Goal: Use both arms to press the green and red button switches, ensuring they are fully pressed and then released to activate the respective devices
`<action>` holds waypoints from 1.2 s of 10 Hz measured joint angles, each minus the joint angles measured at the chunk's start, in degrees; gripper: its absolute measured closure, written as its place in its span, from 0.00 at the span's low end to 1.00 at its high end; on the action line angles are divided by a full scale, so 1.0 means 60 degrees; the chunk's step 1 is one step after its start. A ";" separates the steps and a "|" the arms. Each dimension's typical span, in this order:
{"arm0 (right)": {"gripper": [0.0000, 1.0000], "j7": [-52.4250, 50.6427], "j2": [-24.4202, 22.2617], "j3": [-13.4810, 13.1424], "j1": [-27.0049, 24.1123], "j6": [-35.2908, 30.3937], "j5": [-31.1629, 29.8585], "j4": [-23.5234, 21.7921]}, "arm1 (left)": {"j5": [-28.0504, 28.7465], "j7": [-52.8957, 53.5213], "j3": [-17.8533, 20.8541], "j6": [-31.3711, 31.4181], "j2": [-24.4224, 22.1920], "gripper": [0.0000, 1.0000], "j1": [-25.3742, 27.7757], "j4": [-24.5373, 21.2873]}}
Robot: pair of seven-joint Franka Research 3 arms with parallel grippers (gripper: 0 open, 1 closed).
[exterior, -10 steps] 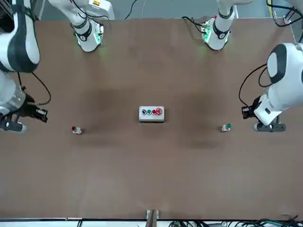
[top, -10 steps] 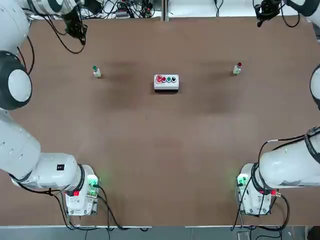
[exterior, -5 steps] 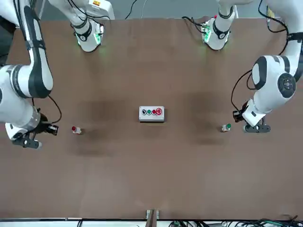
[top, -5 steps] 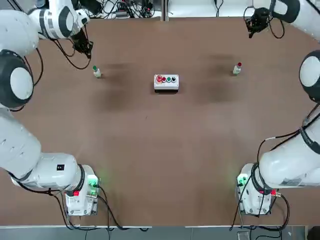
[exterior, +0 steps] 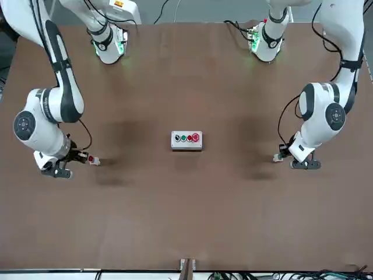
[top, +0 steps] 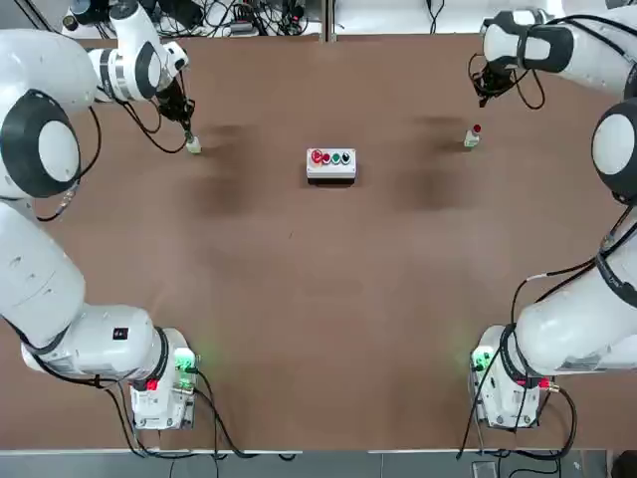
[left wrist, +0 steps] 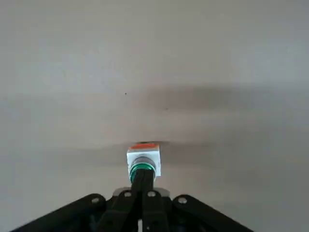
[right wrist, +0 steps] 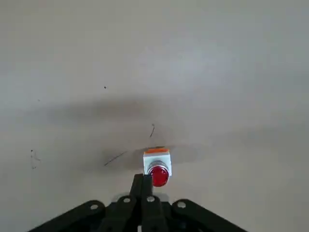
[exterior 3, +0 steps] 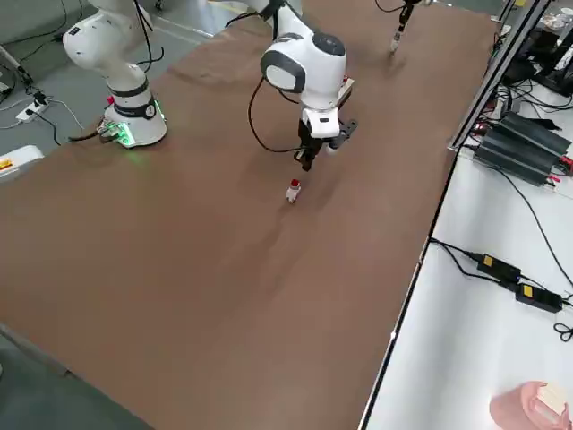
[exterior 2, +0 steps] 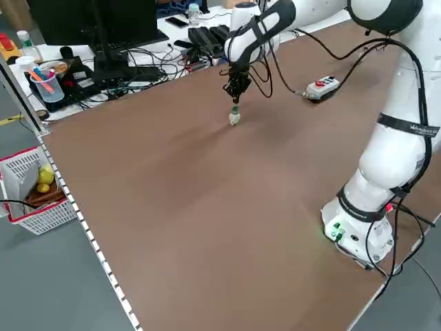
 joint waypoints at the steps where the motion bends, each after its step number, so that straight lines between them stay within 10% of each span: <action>1: 0.99 0.0000 0.0001 -0.0009 -0.0004 0.0096 0.0000 -0.0124 | 0.0000 0.0000 0.0000 0.0001 0.0040 0.99 0.0000 -0.0017; 12: 0.99 -0.0007 0.0185 -0.0099 -0.0185 0.1257 -0.0006 -0.0882 | 0.0000 -0.0005 0.0008 0.0357 0.0197 0.99 0.0025 -0.0199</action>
